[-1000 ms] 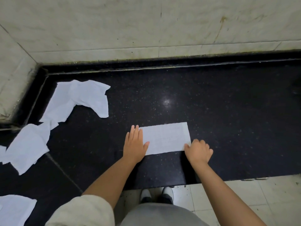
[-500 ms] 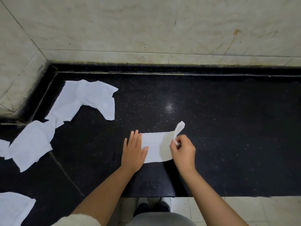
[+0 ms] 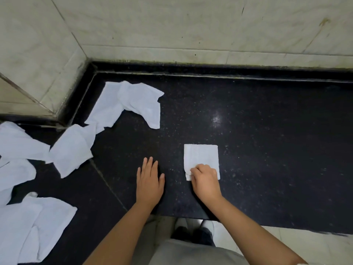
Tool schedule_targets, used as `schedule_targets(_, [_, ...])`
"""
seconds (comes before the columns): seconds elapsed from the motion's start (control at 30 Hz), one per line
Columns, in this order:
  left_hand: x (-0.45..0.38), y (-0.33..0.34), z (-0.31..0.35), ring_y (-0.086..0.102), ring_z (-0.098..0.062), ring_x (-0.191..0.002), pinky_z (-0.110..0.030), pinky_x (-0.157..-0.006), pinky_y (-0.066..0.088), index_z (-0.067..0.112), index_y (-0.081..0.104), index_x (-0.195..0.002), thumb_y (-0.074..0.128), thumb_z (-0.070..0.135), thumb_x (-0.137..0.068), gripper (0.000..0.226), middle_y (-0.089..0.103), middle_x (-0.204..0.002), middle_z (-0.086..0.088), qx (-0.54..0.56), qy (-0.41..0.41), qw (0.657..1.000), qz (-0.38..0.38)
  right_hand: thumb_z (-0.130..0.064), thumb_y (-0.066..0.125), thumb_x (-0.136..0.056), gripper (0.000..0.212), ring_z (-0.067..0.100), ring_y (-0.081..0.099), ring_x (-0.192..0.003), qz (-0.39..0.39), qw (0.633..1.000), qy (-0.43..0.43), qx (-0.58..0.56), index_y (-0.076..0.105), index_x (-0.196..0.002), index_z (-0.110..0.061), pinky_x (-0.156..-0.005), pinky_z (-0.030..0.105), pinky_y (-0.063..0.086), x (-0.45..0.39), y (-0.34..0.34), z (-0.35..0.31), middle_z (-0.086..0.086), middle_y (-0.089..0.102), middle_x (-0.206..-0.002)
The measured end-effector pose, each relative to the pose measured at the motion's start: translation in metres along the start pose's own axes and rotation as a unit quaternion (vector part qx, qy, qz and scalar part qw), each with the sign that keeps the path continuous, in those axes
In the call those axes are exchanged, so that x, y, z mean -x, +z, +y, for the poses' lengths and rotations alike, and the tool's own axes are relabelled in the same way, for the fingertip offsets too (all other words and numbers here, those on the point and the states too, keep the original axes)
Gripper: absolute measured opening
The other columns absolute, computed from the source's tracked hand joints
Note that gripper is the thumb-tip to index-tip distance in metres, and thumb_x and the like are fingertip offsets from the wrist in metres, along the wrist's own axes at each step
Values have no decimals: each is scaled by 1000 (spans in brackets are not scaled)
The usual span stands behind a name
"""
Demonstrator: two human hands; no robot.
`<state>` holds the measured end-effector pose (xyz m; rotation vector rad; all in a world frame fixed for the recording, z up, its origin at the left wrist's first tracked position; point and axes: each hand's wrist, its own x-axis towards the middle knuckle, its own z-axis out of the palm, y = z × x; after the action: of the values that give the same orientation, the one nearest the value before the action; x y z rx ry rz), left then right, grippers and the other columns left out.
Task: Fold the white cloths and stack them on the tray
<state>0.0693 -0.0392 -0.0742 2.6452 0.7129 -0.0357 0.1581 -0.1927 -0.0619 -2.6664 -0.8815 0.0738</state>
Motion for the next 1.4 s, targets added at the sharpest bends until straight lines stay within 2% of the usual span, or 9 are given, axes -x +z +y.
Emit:
schedule_targets(0.3, [-6, 0, 30, 49, -36, -125, -47, -101, 32, 1, 60, -117, 33, 28, -84, 50, 57, -129, -18, 5, 92, 996, -3, -14, 71, -65, 27, 23, 65, -67, -67, 990, -119, -24, 67, -91, -7, -63, 32, 59, 15, -13, 32, 6, 67, -81])
schedule_targets(0.47, [-9, 8, 42, 60, -30, -113, -43, -93, 47, 4, 66, -107, 39, 24, -82, 42, 66, -116, -11, 17, 195, 981, -5, -12, 51, -75, 31, 22, 66, -84, -4, 998, -61, -10, 68, -99, -5, -77, 36, 55, 30, -36, 62, 7, 70, -95])
schedule_targets(0.6, [-9, 19, 58, 67, -16, -86, -28, -78, 56, 16, 72, -89, 46, 33, -78, 33, 70, -92, 2, 2, 314, 949, -31, 4, 81, -46, 45, 25, 69, -76, -60, 996, -41, 41, 73, -88, -12, -59, 36, 58, 31, -36, 74, 5, 72, -91])
schedule_targets(0.77, [-19, 25, 63, 65, -13, -70, -24, -70, 55, 19, 70, -76, 84, 43, -55, 34, 66, -77, 6, -83, 353, 931, -41, 3, 69, -57, 22, 25, 65, -59, -89, 993, -67, 39, 73, -76, -8, -48, 27, 55, 19, -32, 69, 8, 71, -80])
schedule_targets(0.87, [-22, 23, 66, 64, -11, -68, -20, -66, 53, 22, 69, -72, 84, 47, -51, 35, 65, -74, 9, -115, 360, 925, -26, -1, 45, -71, 24, 30, 60, -57, -150, 987, -54, 21, 69, -74, -2, -47, 37, 54, 12, -36, 65, 11, 66, -75])
schedule_targets(1.03, [-30, 26, 76, 59, -16, -58, -23, -56, 45, 18, 62, -62, 82, 27, -55, 23, 60, -64, 4, -145, 377, 915, -11, -4, 45, -88, 30, 30, 58, -101, -167, 983, 24, -73, 63, -112, -4, -87, 35, 47, 7, -57, 68, 13, 61, -112])
schedule_targets(1.13, [-32, 29, 91, 56, -19, -57, -25, -64, 30, 17, 57, -62, 53, 12, -67, 8, 58, -61, 2, -144, 424, 894, 23, -2, 46, -86, 31, 28, 58, -102, -137, 982, 54, -118, 65, -111, -3, -90, 32, 46, 18, -75, 83, 15, 62, -110])
schedule_targets(1.3, [-32, 33, 163, 47, -18, -73, -27, -71, 34, 17, 49, -85, 45, 18, -79, 7, 63, -71, -1, -68, 534, 838, 84, 3, 54, -79, 30, 11, 56, -79, -77, 978, 112, -158, 68, -105, -3, -72, -2, 35, 62, -131, 147, 11, 62, -103])
schedule_targets(1.4, [-25, 36, 245, 56, -19, -64, -27, -63, 38, 19, 47, -90, 44, 27, -84, 11, 63, -72, 0, -71, 588, 804, 63, 0, 60, -78, 23, 10, 53, -72, -39, 982, 132, -133, 69, -99, -5, -68, 2, 37, 102, -171, 199, 9, 59, -98])
